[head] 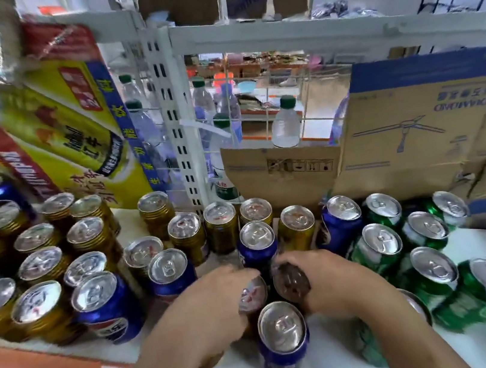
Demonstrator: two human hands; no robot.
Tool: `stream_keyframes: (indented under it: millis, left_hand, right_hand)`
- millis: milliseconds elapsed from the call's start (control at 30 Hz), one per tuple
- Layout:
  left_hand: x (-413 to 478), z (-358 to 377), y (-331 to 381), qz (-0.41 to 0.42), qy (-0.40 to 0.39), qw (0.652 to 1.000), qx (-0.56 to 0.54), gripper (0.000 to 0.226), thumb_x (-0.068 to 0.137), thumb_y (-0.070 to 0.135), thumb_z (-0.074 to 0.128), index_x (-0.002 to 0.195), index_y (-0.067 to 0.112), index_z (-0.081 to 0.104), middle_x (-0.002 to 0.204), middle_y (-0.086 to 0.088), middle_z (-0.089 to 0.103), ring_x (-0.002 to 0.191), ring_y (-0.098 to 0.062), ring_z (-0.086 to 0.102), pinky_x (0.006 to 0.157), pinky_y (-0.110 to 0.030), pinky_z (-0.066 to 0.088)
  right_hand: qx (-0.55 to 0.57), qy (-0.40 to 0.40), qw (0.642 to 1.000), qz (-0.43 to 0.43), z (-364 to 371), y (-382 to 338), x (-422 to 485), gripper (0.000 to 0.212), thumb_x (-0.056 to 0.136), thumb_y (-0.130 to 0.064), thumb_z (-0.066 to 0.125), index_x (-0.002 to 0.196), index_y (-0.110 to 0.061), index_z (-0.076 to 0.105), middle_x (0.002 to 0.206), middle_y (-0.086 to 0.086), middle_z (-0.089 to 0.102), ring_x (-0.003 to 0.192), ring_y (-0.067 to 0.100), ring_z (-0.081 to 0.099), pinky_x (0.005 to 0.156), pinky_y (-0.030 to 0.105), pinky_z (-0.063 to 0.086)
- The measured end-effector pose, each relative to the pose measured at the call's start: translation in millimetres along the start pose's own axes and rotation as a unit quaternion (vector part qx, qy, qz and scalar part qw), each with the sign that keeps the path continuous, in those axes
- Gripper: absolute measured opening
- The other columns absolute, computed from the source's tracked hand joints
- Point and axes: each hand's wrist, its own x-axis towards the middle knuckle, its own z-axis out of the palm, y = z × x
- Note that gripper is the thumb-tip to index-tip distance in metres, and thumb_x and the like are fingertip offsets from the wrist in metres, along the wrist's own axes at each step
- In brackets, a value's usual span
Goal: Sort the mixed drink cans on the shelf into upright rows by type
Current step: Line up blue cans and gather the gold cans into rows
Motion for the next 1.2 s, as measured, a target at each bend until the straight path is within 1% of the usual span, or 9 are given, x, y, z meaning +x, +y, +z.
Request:
stream_keyframes:
  millis: [167, 333, 467, 567, 667, 767, 900, 1033, 1200]
  left_hand:
    - [10.6, 8.2, 0.3, -0.002, -0.034, 0.999, 0.029, 0.073, 0.077, 0.007, 0.061, 0.140, 0.032, 0.033, 0.138, -0.003, 0.045, 0.125, -0.026, 0.048, 0.099, -0.043, 0.046]
    - [-4.5, -11.4, -9.4, 0.024, 0.041, 0.999, -0.023, 0.074, 0.075, 0.033, 0.071, 0.139, 0.041, 0.034, 0.135, 0.008, 0.048, 0.120, -0.016, 0.050, 0.096, -0.032, 0.047]
    - [-35.1, -51.5, -19.4, 0.058, 0.142, 0.982, -0.112, 0.078, 0.070, 0.048, 0.077, 0.135, 0.050, 0.035, 0.124, 0.025, 0.049, 0.107, 0.004, 0.049, 0.086, -0.013, 0.044]
    - [-57.3, -76.5, -39.4, 0.068, 0.208, 0.960, -0.174, 0.074, 0.062, 0.049, 0.082, 0.126, 0.052, 0.046, 0.113, 0.037, 0.051, 0.107, 0.014, 0.049, 0.080, -0.001, 0.040]
    - [-70.7, -90.9, -66.1, 0.043, 0.278, 0.935, -0.216, 0.070, 0.054, 0.057, 0.077, 0.119, 0.056, 0.051, 0.112, 0.043, 0.053, 0.110, 0.017, 0.047, 0.084, -0.002, 0.039]
    - [-76.4, -98.7, -90.7, 0.000, 0.346, 0.914, -0.212, 0.070, 0.055, 0.057, 0.078, 0.121, 0.051, 0.052, 0.106, 0.039, 0.056, 0.102, 0.021, 0.049, 0.077, 0.000, 0.039]
    - [-70.9, -102.4, -118.6, -0.050, 0.399, 0.899, -0.172, 0.071, 0.064, 0.042, 0.084, 0.127, 0.043, 0.052, 0.109, 0.031, 0.052, 0.104, 0.001, 0.053, 0.087, -0.020, 0.041]
    - [-53.9, -97.9, -147.0, -0.093, 0.381, 0.907, -0.156, 0.072, 0.067, 0.042, 0.083, 0.131, 0.037, 0.050, 0.119, 0.020, 0.054, 0.108, -0.003, 0.047, 0.091, -0.026, 0.040]
    - [-24.7, -86.4, -176.7, -0.122, 0.305, 0.934, -0.142, 0.077, 0.067, 0.051, 0.081, 0.134, 0.037, 0.047, 0.128, 0.010, 0.056, 0.109, -0.011, 0.052, 0.085, -0.029, 0.041]
  right_hand:
    - [0.043, 0.051, 0.997, 0.034, -1.9, -0.5, -13.6, 0.039, 0.073, -0.019, 0.070, 0.107, -0.034, 0.057, 0.101, -0.010, 0.065, 0.093, 0.011, 0.062, 0.078, 0.025, 0.050]
    - [0.052, 0.133, 0.989, 0.032, -15.2, -10.8, -27.1, 0.035, 0.066, -0.029, 0.078, 0.095, -0.031, 0.059, 0.087, -0.013, 0.064, 0.079, 0.003, 0.059, 0.069, 0.026, 0.051]
    - [0.071, 0.246, 0.967, -0.020, -23.6, -34.7, -30.0, 0.049, 0.071, -0.046, 0.076, 0.113, -0.040, 0.052, 0.106, -0.017, 0.055, 0.093, 0.004, 0.054, 0.071, 0.012, 0.041]
    - [0.072, 0.310, 0.946, -0.056, -24.9, -57.3, -22.4, 0.060, 0.074, -0.055, 0.068, 0.127, -0.035, 0.050, 0.112, -0.017, 0.050, 0.101, 0.003, 0.046, 0.074, 0.006, 0.034]
    - [0.103, 0.356, 0.922, -0.110, -24.1, -81.9, -9.9, 0.059, 0.075, -0.061, 0.064, 0.127, -0.035, 0.051, 0.112, -0.019, 0.052, 0.099, -0.003, 0.046, 0.077, 0.000, 0.033]
    - [0.161, 0.343, 0.916, -0.134, -21.5, -105.9, 8.6, 0.051, 0.075, -0.058, 0.064, 0.120, -0.040, 0.047, 0.110, -0.018, 0.056, 0.097, -0.005, 0.053, 0.078, 0.005, 0.040]
    - [0.173, 0.300, 0.928, -0.139, -18.1, -136.3, 33.9, 0.055, 0.079, -0.052, 0.070, 0.124, -0.036, 0.043, 0.113, -0.015, 0.053, 0.103, 0.006, 0.054, 0.090, 0.028, 0.048]
    - [0.180, 0.274, 0.936, -0.125, -18.2, -160.4, 61.0, 0.059, 0.080, -0.046, 0.073, 0.128, -0.034, 0.041, 0.115, -0.013, 0.050, 0.104, 0.007, 0.050, 0.086, 0.022, 0.041]
    - [0.182, 0.278, 0.938, -0.098, -16.2, -177.8, 100.5, 0.060, 0.080, -0.038, 0.076, 0.129, -0.029, 0.042, 0.112, -0.009, 0.050, 0.101, 0.009, 0.050, 0.084, 0.022, 0.038]
